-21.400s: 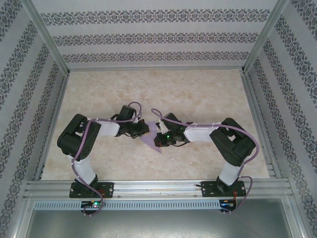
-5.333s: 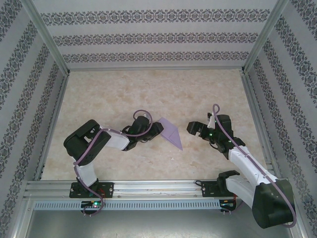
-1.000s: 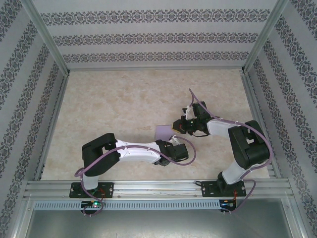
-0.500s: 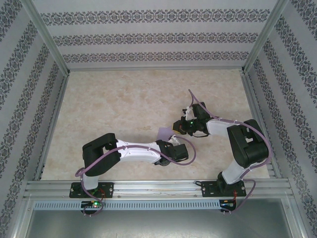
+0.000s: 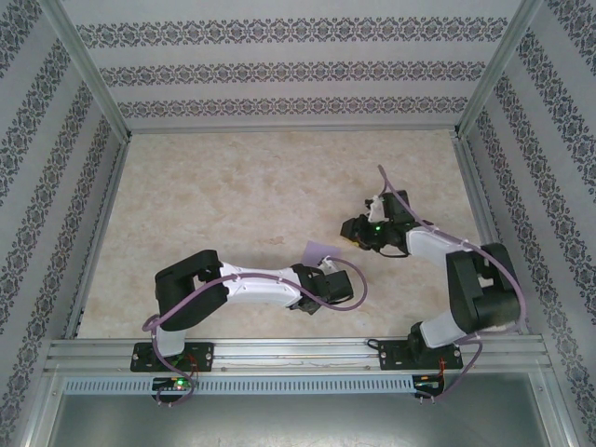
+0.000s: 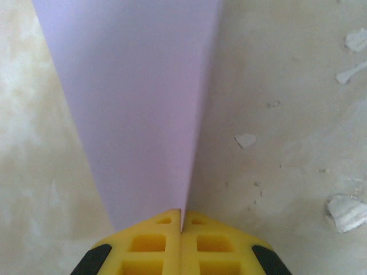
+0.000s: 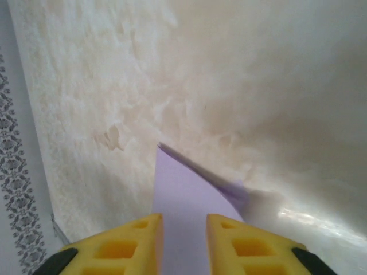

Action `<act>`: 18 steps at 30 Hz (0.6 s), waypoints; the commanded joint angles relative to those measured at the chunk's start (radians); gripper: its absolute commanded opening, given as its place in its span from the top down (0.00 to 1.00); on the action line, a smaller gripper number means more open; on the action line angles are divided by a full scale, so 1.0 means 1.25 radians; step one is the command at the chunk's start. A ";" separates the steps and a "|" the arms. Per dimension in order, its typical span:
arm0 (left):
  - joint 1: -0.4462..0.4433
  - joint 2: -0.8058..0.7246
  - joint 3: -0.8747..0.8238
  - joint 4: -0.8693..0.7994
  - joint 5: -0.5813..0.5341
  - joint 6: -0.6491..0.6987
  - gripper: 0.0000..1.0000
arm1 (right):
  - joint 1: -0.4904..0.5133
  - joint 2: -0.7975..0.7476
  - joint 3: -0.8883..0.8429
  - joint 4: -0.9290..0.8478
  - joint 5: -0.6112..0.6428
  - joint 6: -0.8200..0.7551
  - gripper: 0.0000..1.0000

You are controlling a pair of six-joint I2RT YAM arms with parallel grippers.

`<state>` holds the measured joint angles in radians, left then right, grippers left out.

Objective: Fold a paper plane with a square sheet of paper (fold left side to right side)
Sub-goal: Fold the wing for the fifth time at the center of the table.

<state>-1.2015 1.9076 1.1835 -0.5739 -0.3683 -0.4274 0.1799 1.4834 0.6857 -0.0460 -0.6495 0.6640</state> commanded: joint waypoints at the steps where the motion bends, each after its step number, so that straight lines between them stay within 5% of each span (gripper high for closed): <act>1: 0.023 -0.044 -0.019 0.042 0.058 -0.012 0.98 | -0.030 -0.061 -0.023 -0.063 0.056 -0.064 0.67; 18: 0.184 -0.126 -0.138 0.273 0.450 -0.095 1.00 | -0.073 -0.155 -0.104 -0.058 -0.036 -0.126 0.61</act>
<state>-1.0088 1.7924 1.0515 -0.3473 0.0608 -0.4831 0.0933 1.3094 0.5751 -0.1295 -0.6537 0.5404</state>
